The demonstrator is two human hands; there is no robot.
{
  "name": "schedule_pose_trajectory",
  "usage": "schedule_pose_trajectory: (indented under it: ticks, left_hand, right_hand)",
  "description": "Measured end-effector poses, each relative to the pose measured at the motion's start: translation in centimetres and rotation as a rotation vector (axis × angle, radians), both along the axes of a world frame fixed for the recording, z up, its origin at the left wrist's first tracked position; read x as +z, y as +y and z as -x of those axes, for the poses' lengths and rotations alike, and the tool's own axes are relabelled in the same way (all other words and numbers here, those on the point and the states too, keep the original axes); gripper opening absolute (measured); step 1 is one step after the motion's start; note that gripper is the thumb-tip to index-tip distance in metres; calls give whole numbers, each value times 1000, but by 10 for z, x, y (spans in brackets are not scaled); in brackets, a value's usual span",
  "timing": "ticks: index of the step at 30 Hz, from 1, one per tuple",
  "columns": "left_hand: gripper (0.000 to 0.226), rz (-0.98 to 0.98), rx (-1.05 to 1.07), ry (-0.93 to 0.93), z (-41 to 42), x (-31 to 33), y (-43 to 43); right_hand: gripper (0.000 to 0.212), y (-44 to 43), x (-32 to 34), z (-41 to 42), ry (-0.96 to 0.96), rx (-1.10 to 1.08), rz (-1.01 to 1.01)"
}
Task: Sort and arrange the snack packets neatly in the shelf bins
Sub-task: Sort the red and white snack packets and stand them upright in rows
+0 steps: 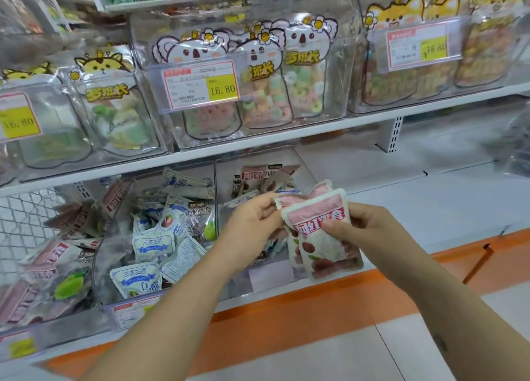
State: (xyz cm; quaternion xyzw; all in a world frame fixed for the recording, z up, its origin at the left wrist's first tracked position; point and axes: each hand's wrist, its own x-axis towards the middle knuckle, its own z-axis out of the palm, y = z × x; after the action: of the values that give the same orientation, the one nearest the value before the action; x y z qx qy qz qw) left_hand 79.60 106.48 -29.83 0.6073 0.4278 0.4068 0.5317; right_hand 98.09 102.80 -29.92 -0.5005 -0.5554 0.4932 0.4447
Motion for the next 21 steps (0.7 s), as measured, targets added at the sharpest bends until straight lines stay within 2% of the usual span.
schedule_pose_trajectory:
  ticks: [4,7,12,18,21]
  left_hand:
    - [20,71,-70,-8,-8,-3,4]
    - [21,81,-29,28,-7,-2,19]
    - [17,-216,261,537,-7,-15,72]
    - [29,-320,370,1137,-24,-42,129]
    - [10,-362,366,1214,-33,-47,144]
  right_hand:
    - [9,3,-5,-2,-17,-48,35]
    - [8,7,-6,-7,-23,-140,31]
    - [9,18,-6,-23,79,-433,51]
    - [13,26,-7,-34,119,-507,34]
    - [14,27,-8,-35,132,-494,50]
